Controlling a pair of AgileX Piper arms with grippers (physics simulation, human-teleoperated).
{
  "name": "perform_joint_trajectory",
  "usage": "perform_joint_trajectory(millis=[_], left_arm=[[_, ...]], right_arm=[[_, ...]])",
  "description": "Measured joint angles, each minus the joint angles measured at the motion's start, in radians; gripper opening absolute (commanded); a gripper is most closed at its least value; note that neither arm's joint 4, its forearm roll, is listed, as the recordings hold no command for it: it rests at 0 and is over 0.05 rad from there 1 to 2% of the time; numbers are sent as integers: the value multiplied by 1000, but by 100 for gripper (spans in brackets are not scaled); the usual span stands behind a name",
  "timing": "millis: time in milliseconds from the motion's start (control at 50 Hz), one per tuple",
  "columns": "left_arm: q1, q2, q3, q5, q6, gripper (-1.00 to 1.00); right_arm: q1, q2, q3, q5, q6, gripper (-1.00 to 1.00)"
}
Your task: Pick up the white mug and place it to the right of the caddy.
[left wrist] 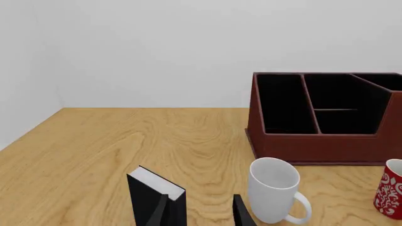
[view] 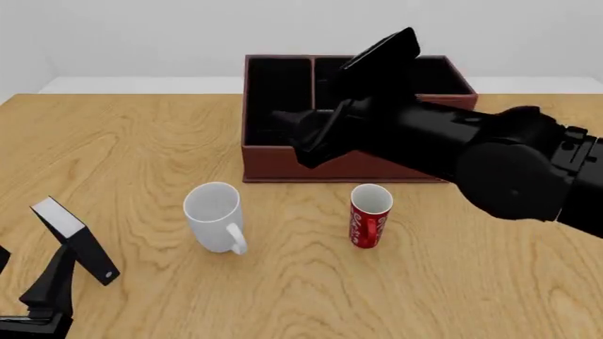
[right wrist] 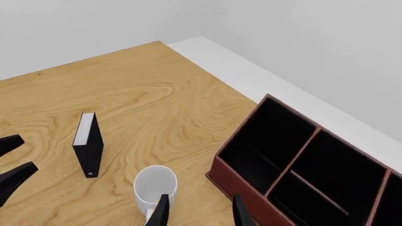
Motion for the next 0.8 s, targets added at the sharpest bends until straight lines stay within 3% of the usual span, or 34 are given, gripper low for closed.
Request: perform_joint_trajectory(millis=[320,800], left_arm=[[0,0,0,0,0,100],[0,0,0,0,0,100]], right_arm=[[42,53,43,-70,46,100],[91,202,75,-161,50,100]])
